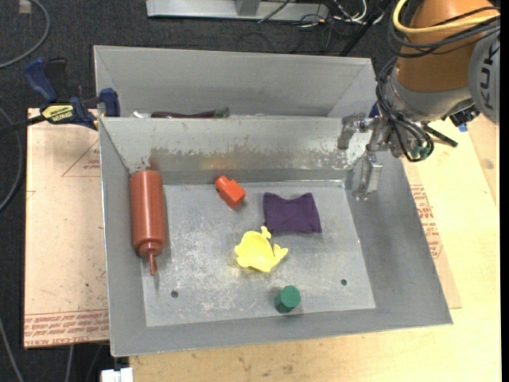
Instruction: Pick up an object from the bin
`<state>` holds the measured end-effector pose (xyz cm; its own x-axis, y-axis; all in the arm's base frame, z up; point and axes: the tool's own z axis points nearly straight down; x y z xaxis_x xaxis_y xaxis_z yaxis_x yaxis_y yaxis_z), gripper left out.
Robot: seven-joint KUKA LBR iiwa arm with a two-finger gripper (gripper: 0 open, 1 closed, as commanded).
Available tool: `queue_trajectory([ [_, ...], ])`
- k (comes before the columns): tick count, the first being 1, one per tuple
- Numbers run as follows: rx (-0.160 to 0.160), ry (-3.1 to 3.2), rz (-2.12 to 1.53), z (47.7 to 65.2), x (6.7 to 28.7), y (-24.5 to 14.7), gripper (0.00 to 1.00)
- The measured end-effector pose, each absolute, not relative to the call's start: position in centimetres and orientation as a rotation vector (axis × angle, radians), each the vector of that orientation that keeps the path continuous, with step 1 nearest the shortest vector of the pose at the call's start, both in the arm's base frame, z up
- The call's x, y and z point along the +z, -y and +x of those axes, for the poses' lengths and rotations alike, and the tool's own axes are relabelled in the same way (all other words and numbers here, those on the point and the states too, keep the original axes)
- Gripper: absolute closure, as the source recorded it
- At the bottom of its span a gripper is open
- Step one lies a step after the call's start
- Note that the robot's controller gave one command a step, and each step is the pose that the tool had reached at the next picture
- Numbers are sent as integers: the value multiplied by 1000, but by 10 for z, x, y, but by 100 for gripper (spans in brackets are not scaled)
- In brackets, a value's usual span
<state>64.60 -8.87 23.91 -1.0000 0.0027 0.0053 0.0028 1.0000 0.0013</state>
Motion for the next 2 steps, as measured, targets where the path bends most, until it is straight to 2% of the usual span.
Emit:
queue_trajectory([
  [1,-1,3144,-2,647,244,88,0],
  [2,0,3144,118,645,211,72,0],
])
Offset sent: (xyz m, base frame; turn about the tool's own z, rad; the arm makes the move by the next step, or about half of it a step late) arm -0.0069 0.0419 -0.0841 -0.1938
